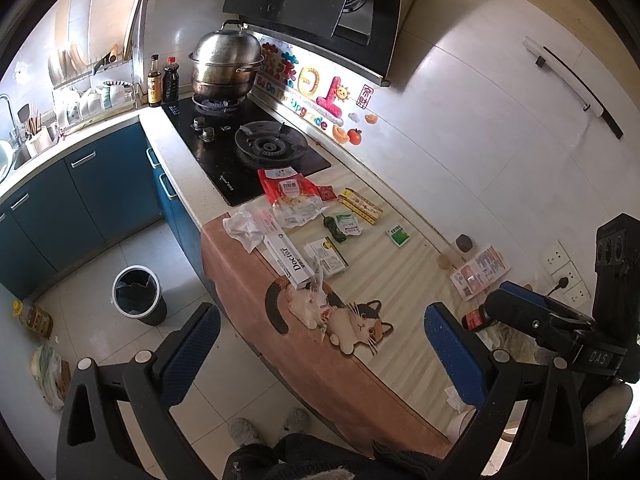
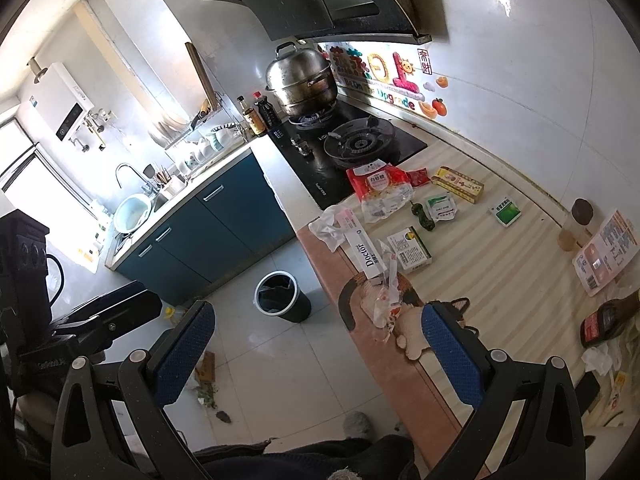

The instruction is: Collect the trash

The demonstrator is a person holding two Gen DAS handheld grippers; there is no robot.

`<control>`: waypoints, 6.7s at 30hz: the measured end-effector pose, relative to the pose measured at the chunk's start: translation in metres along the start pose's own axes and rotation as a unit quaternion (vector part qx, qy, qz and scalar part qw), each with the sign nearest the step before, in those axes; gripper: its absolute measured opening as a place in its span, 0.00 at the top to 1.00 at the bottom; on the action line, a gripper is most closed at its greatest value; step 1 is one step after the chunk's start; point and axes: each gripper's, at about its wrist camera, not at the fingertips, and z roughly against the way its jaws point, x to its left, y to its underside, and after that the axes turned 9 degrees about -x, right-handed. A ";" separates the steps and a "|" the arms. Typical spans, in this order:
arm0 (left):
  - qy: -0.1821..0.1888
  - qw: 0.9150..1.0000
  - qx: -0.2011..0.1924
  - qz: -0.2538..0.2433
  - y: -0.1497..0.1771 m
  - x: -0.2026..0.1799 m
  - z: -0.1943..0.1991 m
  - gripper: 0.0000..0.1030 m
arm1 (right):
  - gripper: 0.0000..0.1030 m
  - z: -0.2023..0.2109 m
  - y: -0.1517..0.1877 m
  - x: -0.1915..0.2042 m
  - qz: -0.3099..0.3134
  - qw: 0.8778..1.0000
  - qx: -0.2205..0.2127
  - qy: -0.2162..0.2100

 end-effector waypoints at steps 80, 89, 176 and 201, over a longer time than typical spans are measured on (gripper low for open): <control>-0.172 0.925 0.307 -0.144 0.038 -0.009 -0.385 0.56 | 0.23 -0.415 0.058 -0.240 -0.047 0.943 0.230 0.234; -0.153 0.934 0.287 -0.150 0.029 -0.007 -0.377 0.58 | 0.26 -0.403 0.043 -0.245 -0.061 0.947 0.215 0.229; -0.300 0.917 0.227 0.131 0.130 0.719 -0.422 0.02 | 0.00 -0.878 0.174 0.282 0.134 0.941 0.289 0.111; -0.291 0.948 0.098 0.081 -0.031 0.507 -0.223 0.02 | 0.00 -0.524 -0.030 0.282 -0.014 0.990 0.137 0.031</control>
